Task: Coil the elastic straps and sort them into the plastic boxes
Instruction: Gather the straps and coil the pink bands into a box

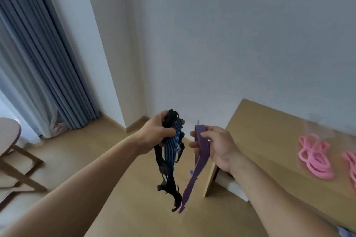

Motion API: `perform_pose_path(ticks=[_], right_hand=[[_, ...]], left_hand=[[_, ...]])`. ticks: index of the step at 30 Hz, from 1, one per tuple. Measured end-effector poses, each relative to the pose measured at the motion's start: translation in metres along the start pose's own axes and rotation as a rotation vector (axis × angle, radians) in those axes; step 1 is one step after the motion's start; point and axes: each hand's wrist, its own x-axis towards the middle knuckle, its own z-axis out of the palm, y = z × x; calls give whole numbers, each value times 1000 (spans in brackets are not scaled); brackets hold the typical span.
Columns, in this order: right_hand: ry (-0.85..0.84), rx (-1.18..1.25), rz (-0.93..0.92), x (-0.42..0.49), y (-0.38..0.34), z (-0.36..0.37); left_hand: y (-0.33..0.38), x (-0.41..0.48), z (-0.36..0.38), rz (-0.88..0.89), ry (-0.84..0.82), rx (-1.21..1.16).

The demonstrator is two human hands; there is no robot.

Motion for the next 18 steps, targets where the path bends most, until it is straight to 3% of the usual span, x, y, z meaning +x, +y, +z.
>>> perform_pose_path(ticks=[6,13,18], right_hand=[[-91,231,188,-6,-27,-56],[6,386,186,-18,-56,-108],[120,326,97,-25,-59,-135]], left_hand=[[19,20,69,15,-86,120],[23,41,133,77,-240,223],[24,52,167,4,-315,91]])
